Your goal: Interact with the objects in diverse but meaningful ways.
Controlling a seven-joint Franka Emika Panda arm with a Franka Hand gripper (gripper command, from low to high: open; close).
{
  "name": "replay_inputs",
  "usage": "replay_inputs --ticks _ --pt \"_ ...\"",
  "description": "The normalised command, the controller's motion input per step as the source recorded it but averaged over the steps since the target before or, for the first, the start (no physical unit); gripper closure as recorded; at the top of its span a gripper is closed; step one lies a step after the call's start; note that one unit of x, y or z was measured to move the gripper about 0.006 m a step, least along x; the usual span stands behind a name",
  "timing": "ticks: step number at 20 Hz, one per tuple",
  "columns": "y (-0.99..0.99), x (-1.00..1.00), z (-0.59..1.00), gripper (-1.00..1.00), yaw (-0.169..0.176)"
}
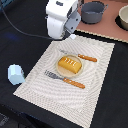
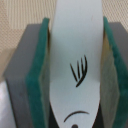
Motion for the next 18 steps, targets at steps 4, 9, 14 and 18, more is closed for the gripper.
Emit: replay_inputs --ticks 4,9,14,18 --pt "0.53 -0.52 0.11 1.00 0.000" --pt "0.47 -0.49 0.13 1.00 0.000" --pt "0.41 -0.44 0.20 1.00 0.000" --pt "0.40 -0.42 0.20 1.00 0.000"
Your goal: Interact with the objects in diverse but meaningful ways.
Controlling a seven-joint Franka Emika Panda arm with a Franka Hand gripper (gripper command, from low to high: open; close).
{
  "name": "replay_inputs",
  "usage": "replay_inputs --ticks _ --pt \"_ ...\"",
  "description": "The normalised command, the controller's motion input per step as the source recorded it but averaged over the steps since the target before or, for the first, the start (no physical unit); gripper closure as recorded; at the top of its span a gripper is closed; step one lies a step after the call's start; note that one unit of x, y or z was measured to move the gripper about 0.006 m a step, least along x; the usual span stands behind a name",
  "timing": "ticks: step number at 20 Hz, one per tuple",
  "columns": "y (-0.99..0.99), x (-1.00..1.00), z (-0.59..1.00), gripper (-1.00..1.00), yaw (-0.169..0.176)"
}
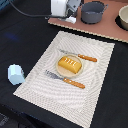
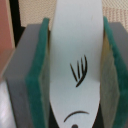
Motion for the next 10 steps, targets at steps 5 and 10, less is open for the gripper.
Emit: replay_inputs --ticks 5,10 --pt "0.40 -0.42 0.19 1.00 0.000" --pt "0.53 -0.41 0.10 1.00 0.006"
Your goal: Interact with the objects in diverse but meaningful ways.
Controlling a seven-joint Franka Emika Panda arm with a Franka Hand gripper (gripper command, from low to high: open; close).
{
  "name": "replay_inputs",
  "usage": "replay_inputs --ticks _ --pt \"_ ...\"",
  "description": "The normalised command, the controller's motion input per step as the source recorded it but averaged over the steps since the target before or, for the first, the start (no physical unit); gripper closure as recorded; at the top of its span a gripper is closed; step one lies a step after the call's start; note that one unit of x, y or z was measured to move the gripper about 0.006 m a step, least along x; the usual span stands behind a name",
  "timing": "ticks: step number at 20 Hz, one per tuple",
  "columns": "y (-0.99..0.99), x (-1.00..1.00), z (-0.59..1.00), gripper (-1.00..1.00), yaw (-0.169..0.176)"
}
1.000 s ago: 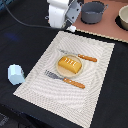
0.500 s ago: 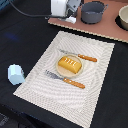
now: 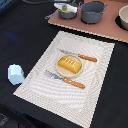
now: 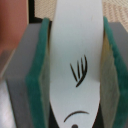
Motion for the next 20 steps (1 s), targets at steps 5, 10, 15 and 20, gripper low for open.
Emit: replay_inputs --ticks 5,10,15,20 --pt "0.64 -0.44 -0.05 1.00 0.031" --pt "0.66 -0.48 -0.23 1.00 0.038" --pt "0.57 -0.40 -0.26 1.00 0.037" --pt "0.29 -0.20 -0.30 1.00 0.024"
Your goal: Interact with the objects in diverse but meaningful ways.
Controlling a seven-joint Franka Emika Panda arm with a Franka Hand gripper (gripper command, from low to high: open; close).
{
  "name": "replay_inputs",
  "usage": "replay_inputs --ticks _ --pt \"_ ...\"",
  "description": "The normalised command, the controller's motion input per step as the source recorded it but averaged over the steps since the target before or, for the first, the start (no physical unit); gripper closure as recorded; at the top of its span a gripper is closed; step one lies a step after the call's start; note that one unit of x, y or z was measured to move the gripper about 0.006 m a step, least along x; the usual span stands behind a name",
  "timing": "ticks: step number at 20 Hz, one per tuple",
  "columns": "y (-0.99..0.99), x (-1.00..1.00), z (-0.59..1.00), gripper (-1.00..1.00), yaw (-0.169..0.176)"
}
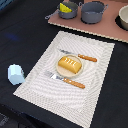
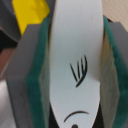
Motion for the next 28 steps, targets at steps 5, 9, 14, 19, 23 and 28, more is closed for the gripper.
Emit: replay_inputs --ticks 5,9,14,19,23,28 --pt "0.14 -0.13 -0.34 1.00 0.010" --pt "0.04 0.00 -0.20 1.00 0.000" --pt "0.09 0.00 -0.24 1.00 0.000" --pt "0.05 0.00 -0.18 1.00 0.001" --pt "0.03 0.01 -0.21 1.00 0.005" --pt "0.03 0.00 -0.23 1.00 0.007"
